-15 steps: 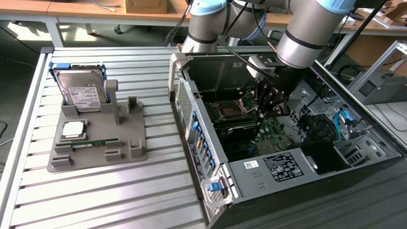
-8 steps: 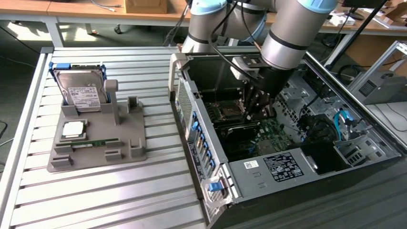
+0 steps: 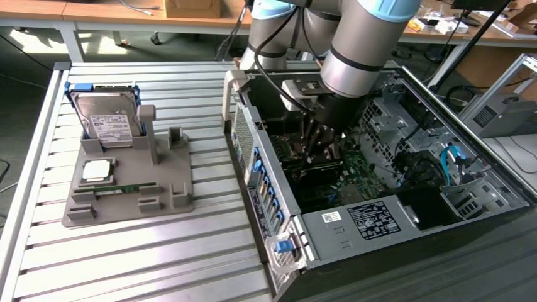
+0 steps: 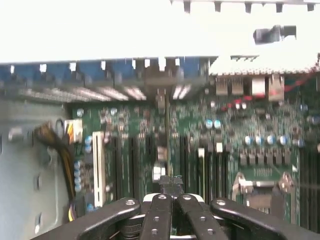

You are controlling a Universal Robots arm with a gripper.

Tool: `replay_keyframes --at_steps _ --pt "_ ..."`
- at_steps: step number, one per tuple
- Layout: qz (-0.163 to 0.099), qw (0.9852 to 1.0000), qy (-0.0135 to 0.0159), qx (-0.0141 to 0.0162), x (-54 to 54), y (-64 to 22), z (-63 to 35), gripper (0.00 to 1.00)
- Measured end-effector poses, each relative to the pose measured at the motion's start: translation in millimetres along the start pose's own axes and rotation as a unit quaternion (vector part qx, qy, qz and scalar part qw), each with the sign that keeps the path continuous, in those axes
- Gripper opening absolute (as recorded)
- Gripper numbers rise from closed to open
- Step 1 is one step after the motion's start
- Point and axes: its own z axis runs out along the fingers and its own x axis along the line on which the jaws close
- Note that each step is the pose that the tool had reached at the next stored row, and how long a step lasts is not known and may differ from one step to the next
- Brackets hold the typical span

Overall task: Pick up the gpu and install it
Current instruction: 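Press down on the gpu until it lock into place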

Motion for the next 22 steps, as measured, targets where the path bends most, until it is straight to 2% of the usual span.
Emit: replay_keyframes --at_steps 16,22 --pt "0.0 1.0 -0.0001 0.0 2.5 1.7 3.7 0.11" --pt "0.0 1.0 -0.0002 0.0001 6.4 1.6 4.6 0.11"
